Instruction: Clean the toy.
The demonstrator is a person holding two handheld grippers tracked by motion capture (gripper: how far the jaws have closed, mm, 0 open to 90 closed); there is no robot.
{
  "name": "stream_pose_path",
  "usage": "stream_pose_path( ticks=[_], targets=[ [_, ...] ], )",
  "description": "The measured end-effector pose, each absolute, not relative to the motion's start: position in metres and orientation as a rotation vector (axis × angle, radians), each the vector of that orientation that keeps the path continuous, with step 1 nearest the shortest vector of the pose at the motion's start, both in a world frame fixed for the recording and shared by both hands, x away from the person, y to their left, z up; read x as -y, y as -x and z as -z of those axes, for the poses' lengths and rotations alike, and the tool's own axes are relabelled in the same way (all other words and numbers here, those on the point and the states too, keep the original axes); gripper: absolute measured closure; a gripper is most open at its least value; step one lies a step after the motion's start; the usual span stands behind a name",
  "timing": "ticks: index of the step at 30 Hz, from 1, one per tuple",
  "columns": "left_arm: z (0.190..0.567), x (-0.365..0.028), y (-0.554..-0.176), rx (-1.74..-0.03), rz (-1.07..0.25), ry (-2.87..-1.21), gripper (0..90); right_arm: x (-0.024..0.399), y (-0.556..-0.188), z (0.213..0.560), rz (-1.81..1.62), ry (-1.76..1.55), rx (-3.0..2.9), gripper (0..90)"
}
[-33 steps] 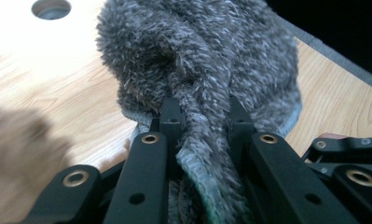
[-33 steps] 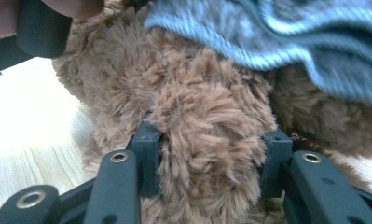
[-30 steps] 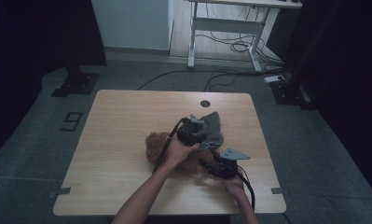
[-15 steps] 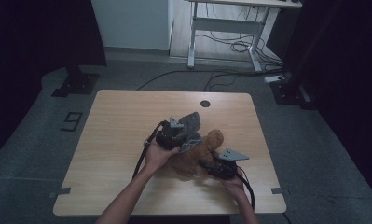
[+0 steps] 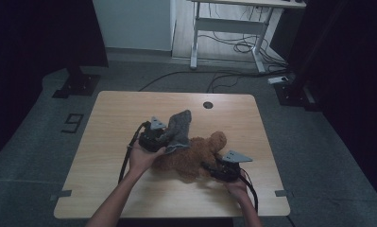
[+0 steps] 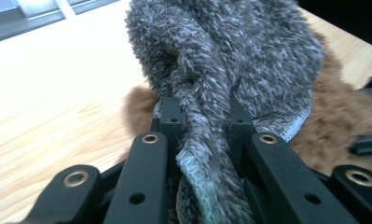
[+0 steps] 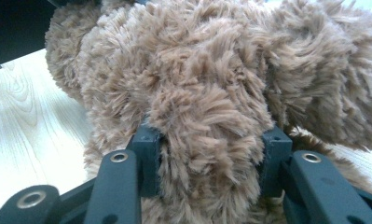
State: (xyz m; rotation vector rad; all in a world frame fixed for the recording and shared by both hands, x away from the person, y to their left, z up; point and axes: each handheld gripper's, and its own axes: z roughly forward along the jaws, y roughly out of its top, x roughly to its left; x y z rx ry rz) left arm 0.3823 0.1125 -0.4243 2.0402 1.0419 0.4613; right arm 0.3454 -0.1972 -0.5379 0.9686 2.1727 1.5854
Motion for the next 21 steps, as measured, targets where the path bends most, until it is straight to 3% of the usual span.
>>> stream_pose_path(
  ticks=[5, 9, 15, 21],
  targets=[
    [0.43, -0.139, -0.38, -1.102, -0.423, -1.997, 74.7, 0.198, -0.346, 0.538, -1.587, -0.973, -2.176, 54.0],
    [0.419, -0.128, -0.373, -1.035, -0.392, -1.956, 74.7, 0.198, -0.346, 0.538, -1.586, -0.976, -2.175, 54.1],
    [0.396, -0.062, -0.37, -0.87, -0.357, -1.988, 74.7, 0.198, -0.346, 0.538, -1.583, -0.976, -2.177, 54.1],
    [0.411, 0.014, -0.392, -0.841, -0.263, -2.084, 74.5, 0.198, -0.345, 0.538, -1.58, -0.975, -2.174, 54.1]
  ],
)
